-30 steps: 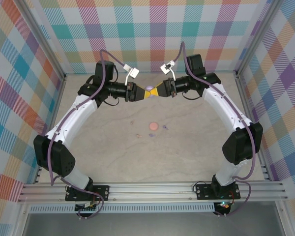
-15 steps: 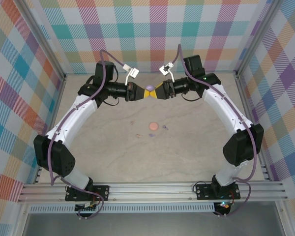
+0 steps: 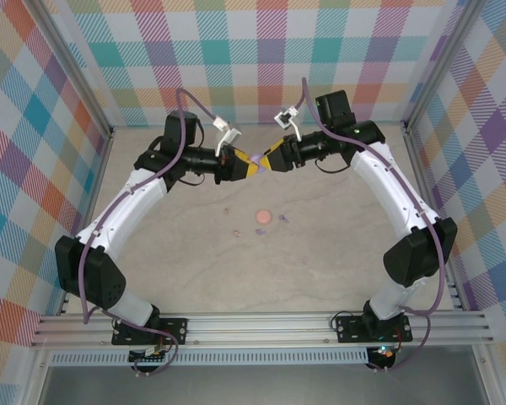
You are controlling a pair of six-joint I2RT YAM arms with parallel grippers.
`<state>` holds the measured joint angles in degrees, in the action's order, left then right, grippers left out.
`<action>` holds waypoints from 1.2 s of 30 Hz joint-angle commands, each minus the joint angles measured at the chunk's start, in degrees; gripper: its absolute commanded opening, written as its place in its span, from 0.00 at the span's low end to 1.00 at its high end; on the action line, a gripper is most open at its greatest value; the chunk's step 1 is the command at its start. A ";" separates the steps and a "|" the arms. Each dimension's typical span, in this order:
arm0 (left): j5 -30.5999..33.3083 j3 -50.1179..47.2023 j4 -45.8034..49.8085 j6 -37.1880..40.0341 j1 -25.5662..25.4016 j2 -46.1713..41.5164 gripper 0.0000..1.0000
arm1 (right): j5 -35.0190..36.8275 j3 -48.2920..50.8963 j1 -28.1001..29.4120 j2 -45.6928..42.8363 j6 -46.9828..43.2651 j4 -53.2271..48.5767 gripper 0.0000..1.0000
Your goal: Insert the wireless bluetooth earbuds into the charging case
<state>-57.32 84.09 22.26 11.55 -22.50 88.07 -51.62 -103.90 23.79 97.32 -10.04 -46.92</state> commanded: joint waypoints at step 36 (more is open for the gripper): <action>0.29 -0.12 3.15 7.28 -1.93 -2.55 0.14 | 14.56 1.69 0.34 -3.60 3.98 4.96 0.53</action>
<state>-54.98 84.09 24.12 17.45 -23.64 87.24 -38.04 -102.85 24.38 95.42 -6.44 -42.89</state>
